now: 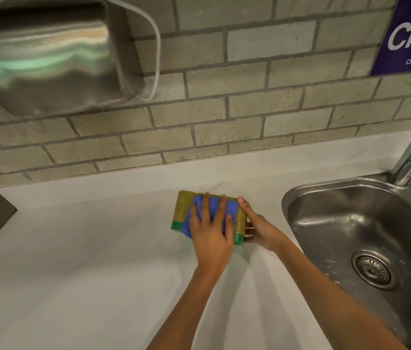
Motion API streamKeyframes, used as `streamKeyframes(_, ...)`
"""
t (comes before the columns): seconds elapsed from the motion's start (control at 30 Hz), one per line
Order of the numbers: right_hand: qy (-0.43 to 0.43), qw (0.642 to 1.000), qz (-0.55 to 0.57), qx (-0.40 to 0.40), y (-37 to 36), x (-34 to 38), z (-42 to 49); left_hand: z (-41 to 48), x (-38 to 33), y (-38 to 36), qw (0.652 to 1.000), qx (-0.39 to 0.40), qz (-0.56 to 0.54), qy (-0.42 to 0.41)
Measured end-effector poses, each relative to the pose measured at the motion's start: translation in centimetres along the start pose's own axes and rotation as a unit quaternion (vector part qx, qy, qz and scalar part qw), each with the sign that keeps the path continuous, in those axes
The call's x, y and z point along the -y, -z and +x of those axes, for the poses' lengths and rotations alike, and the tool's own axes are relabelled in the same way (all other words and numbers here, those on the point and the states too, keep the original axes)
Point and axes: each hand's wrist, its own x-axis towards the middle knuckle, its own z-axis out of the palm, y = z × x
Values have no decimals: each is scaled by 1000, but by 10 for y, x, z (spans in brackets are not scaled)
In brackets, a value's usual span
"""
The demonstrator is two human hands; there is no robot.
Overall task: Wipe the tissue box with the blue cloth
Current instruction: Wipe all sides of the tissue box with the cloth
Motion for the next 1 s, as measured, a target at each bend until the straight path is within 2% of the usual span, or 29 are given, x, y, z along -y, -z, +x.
streamKeyframes(0.1, 0, 1000, 1, 5, 2, 0, -1, -17, 15, 7, 997, -21, 31, -75)
streamKeyframes(0.23, -5, 1000, 1, 11, -5, -1, -3, 1, 17, 5, 996, -34, -28, 74)
streamKeyframes(0.27, -5, 1000, 7, 11, -7, -1, -3, 5, 10, 1, 995, -31, -26, 89)
streamKeyframes(0.33, -3, 1000, 18, 5, -8, -2, -2, 4, -4, -2, 998, -17, -20, 59)
streamKeyframes(0.4, 4, 1000, 18, -2, -7, -2, -1, -5, -9, -4, 1000, -20, 4, -4)
streamKeyframes(0.5, 12, 1000, 1, 4, -6, -1, -2, -27, 5, -2, 993, -23, 47, -103)
streamKeyframes(0.53, 12, 1000, -1, 6, -6, -1, -3, -29, 12, -1, 993, -23, 37, -112)
streamKeyframes(0.57, 12, 1000, 4, 5, -7, -2, -2, -29, 18, 1, 995, -23, 17, -95)
streamKeyframes(0.67, 5, 1000, 27, -13, -11, -3, 0, -12, 16, 2, 999, -23, -36, 31)
streamKeyframes(0.73, 1, 999, 30, -20, -15, -2, 0, -3, 2, 0, 997, -28, -33, 61)
streamKeyframes(0.83, 3, 999, 24, -22, -14, -1, -1, -10, -8, -3, 997, -32, 42, -53)
streamKeyframes(0.93, 6, 1000, 3, -15, -10, -3, -2, -26, 9, -3, 977, -28, 107, -183)
streamKeyframes(1.0, 2, 1000, 7, -20, -10, -4, 0, -26, 23, -1, 979, -39, 80, -181)
